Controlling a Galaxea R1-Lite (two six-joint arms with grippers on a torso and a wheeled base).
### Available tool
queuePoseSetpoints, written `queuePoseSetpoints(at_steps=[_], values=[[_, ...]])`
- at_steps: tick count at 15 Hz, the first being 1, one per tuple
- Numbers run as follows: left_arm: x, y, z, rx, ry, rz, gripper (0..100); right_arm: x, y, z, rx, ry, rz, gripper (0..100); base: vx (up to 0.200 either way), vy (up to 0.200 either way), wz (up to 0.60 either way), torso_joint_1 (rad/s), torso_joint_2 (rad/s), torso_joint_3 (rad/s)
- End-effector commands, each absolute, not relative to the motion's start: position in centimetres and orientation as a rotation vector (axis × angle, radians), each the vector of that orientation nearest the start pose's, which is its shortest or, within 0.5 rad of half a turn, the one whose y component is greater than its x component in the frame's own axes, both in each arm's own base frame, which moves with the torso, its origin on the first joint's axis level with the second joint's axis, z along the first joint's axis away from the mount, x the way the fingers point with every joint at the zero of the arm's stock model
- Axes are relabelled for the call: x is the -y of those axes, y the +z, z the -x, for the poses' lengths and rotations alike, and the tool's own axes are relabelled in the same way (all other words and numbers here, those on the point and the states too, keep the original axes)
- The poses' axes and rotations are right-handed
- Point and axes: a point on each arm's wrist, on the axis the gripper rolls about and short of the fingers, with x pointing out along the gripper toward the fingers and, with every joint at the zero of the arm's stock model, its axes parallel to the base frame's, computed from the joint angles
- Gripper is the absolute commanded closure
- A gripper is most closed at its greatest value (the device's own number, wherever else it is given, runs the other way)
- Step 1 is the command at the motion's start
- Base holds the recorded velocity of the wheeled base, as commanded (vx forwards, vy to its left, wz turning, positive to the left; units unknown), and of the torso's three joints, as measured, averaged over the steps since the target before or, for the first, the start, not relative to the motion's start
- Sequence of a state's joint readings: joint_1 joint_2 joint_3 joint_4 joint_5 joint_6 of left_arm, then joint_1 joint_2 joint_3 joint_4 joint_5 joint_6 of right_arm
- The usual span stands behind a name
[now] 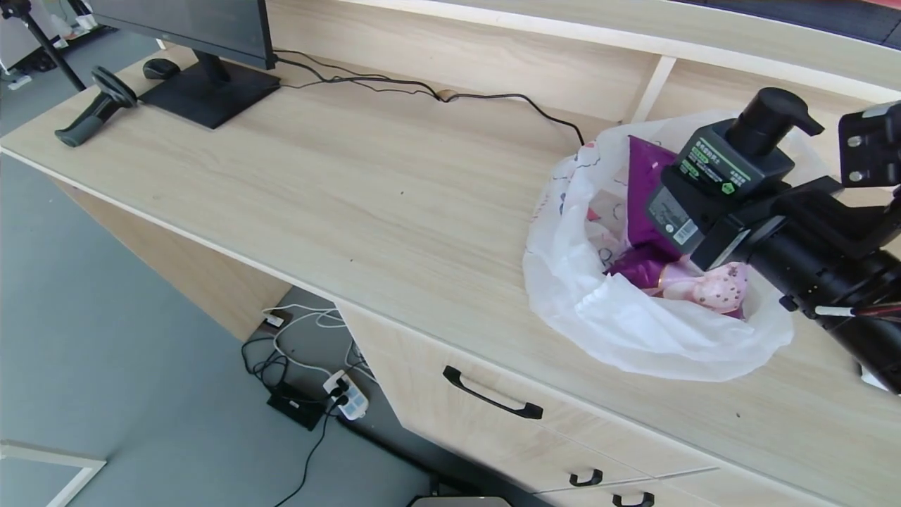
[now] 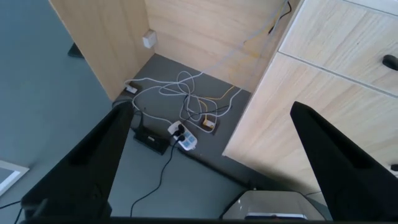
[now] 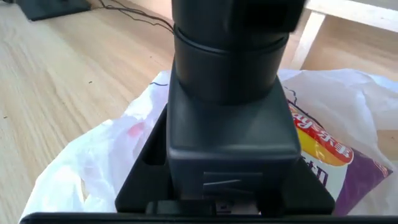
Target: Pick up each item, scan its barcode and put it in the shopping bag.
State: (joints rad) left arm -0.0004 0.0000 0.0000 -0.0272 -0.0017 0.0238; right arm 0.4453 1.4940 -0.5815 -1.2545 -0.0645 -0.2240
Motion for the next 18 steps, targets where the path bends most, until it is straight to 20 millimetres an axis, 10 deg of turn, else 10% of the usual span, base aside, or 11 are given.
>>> queuePoseSetpoints(at_steps=[1,9,18], values=[[0.0,7.8,2.3,0.026,-0.004,-0.025,0,-9.9,23.8,-21.8,0.357,0.332,0.125,100,0.000,0.000,0.00,0.000,0.00,0.000],[0.0,7.9,2.3,0.028,-0.003,-0.026,0,-11.4,20.3,-22.4,0.214,0.398,0.084,100,0.000,0.000,0.00,0.000,0.00,0.000],[0.0,7.8,2.3,0.029,-0.003,-0.023,0,-13.0,20.8,-24.6,0.276,0.403,0.064,100,0.000,0.000,0.00,0.000,0.00,0.000]])
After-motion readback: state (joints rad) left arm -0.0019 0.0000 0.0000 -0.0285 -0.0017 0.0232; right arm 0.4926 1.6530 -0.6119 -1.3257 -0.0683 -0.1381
